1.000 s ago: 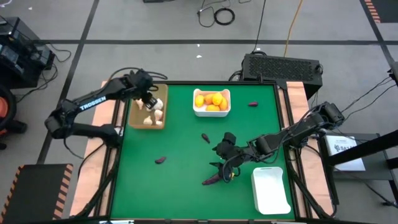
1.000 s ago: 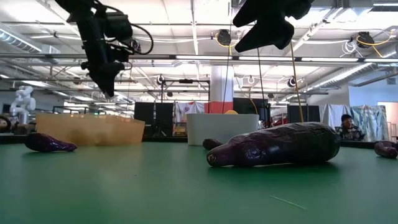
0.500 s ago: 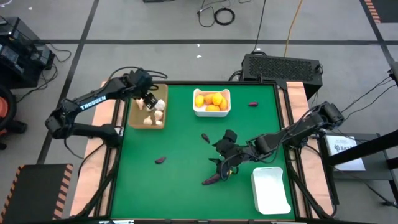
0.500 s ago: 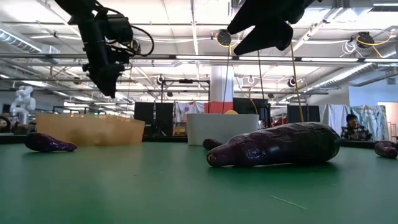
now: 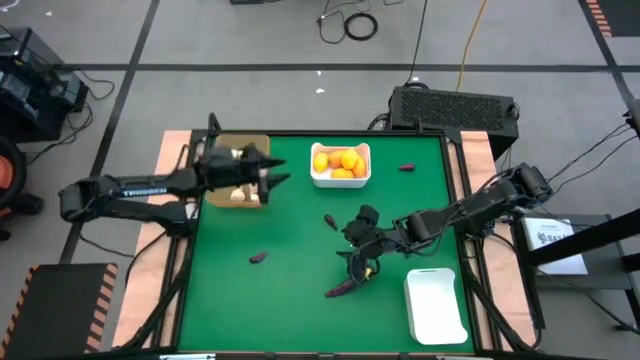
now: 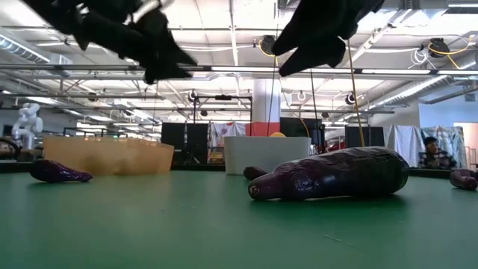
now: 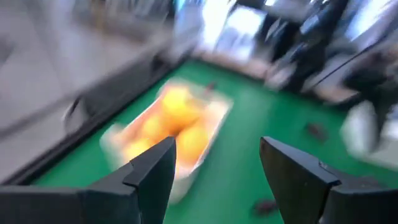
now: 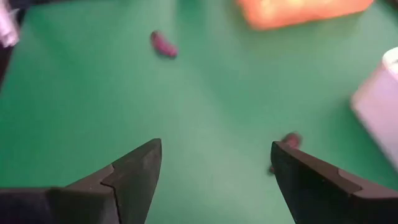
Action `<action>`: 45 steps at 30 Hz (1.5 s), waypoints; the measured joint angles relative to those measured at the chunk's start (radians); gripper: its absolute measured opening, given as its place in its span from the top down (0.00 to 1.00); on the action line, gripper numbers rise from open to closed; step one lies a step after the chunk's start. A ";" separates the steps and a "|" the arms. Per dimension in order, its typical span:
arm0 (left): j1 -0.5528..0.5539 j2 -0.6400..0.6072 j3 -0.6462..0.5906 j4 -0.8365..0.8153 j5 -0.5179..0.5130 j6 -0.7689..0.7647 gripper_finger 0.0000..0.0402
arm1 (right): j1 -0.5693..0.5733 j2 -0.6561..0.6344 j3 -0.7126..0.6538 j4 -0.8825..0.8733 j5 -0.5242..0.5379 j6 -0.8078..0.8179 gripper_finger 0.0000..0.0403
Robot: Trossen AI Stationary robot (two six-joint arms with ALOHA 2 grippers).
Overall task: Sort produce into baskets
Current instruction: Put the eggplant into the bottom white bin
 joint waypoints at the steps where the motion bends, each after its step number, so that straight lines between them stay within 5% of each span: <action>1: -0.025 -0.001 -0.041 0.110 0.000 0.006 0.40 | -0.003 0.000 0.000 -0.006 -0.040 -0.004 0.27; 6: -0.070 0.003 -0.163 0.428 -0.013 0.069 0.40 | -0.002 0.000 0.000 -0.009 -0.161 -0.119 0.27; 21: -0.066 -0.004 -0.182 0.474 0.017 0.345 0.40 | 0.012 0.000 0.000 -0.010 -0.240 -0.330 0.27; 31: -0.066 -0.004 -0.182 0.551 0.020 0.340 0.40 | 0.059 0.027 0.000 -0.087 -0.293 -0.340 0.27; 45: -0.067 -0.004 -0.182 0.542 0.020 0.314 0.40 | 0.129 0.249 0.036 -0.076 -0.289 -0.356 0.27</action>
